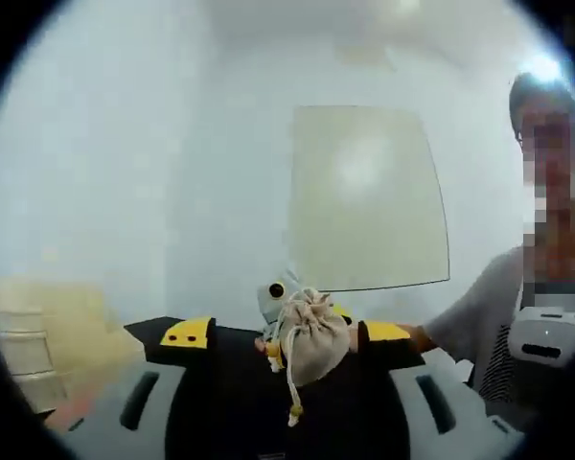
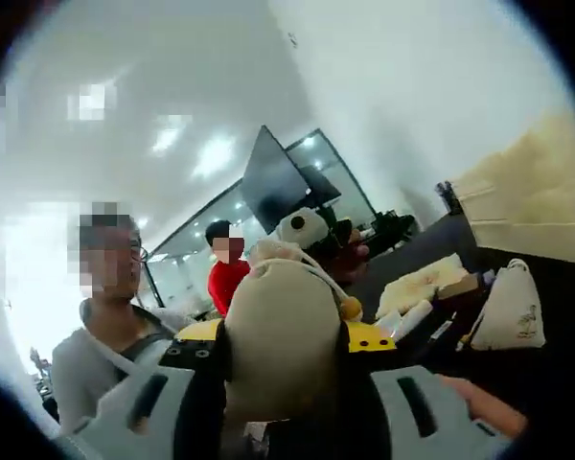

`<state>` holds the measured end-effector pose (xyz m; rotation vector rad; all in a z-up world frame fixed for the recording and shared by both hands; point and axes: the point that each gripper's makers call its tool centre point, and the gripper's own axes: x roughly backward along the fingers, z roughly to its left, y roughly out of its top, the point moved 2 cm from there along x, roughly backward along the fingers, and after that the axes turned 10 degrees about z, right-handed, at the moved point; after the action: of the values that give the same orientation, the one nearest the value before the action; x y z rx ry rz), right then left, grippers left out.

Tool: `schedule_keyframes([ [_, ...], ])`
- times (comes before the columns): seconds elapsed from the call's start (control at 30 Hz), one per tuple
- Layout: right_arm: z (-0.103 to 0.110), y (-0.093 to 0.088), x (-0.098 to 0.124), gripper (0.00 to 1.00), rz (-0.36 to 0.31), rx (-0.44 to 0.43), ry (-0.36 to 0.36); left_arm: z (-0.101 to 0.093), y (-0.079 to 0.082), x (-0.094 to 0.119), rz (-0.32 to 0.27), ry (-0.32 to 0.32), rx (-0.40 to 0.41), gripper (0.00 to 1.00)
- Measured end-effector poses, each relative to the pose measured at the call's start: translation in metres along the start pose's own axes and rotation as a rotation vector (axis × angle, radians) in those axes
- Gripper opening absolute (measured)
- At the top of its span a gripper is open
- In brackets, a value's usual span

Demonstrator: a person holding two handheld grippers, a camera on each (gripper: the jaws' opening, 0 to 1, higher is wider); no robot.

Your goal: Open the drawer, pick up the cosmetic bottles from the table one by one, place them into the drawer, release the gripper, close the drawer, and move the gripper away

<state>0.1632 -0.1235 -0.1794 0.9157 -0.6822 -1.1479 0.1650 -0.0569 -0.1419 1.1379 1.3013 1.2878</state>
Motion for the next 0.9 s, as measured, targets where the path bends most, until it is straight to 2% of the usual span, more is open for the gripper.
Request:
schedule_keyframes([
  [0.1, 0.001, -0.002, -0.009, 0.42, -0.006, -0.016, 0.042, -0.008, 0.000, -0.006, 0.006, -0.051, -0.004, 0.57],
  [0.3, 0.003, -0.010, -0.026, 0.43, 0.038, -0.036, 0.120, -0.017, -0.004, -0.013, 0.027, -0.121, -0.006, 0.56],
  [0.43, 0.006, -0.017, -0.036, 0.43, 0.067, -0.036, 0.152, -0.015, -0.008, -0.013, 0.045, -0.118, -0.017, 0.38],
  [0.73, 0.011, -0.019, -0.043, 0.43, 0.057, -0.060, 0.221, -0.024, -0.005, -0.013, 0.020, -0.183, -0.012, 0.31],
  [0.9, 0.008, -0.016, -0.040, 0.43, 0.035, -0.075, 0.233, -0.024, -0.003, -0.014, 0.011, -0.194, -0.005, 0.23],
])
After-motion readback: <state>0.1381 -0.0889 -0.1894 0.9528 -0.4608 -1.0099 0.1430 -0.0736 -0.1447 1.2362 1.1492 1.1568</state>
